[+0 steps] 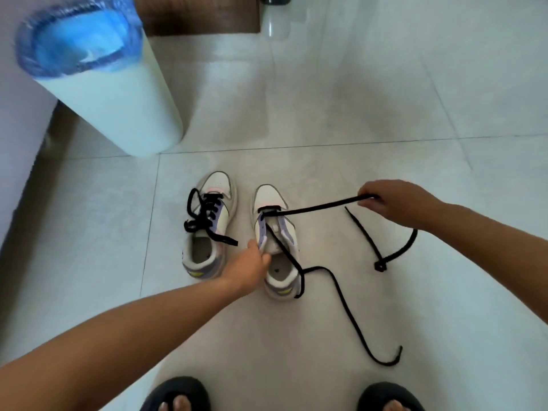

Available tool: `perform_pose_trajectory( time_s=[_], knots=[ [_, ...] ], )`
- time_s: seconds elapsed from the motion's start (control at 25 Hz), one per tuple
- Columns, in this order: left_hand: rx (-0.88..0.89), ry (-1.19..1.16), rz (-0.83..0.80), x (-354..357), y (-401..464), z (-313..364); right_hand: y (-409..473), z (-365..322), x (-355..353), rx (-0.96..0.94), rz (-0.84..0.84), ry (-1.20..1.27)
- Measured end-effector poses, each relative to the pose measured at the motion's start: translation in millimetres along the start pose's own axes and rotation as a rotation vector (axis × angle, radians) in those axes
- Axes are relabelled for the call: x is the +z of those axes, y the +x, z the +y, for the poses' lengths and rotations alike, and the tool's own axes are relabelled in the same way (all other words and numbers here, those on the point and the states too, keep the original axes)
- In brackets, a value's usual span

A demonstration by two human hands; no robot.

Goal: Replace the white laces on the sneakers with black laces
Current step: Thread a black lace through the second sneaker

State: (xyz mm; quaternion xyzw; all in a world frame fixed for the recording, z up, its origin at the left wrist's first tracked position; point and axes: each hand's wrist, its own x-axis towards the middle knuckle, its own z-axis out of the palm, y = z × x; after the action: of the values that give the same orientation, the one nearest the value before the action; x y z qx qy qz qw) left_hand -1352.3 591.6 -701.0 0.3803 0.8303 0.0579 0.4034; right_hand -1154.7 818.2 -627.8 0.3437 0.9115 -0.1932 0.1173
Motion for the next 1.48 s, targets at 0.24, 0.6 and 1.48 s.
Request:
perform_pose_trajectory(
  time_s=[0.24, 0.6, 1.48],
  knots=[
    [0.061, 0.238, 0.187, -22, -12, 33, -4, 25, 28, -0.297, 0.554, -0.211],
    [0.465, -0.355, -0.004, -62, 6, 157, -14, 15, 25, -0.295, 0.821, -0.265],
    [0.257, -1.098, 0.05, -135, -6, 60, -62, 138, 52, 1.005, 0.421, 1.022]
  ],
)
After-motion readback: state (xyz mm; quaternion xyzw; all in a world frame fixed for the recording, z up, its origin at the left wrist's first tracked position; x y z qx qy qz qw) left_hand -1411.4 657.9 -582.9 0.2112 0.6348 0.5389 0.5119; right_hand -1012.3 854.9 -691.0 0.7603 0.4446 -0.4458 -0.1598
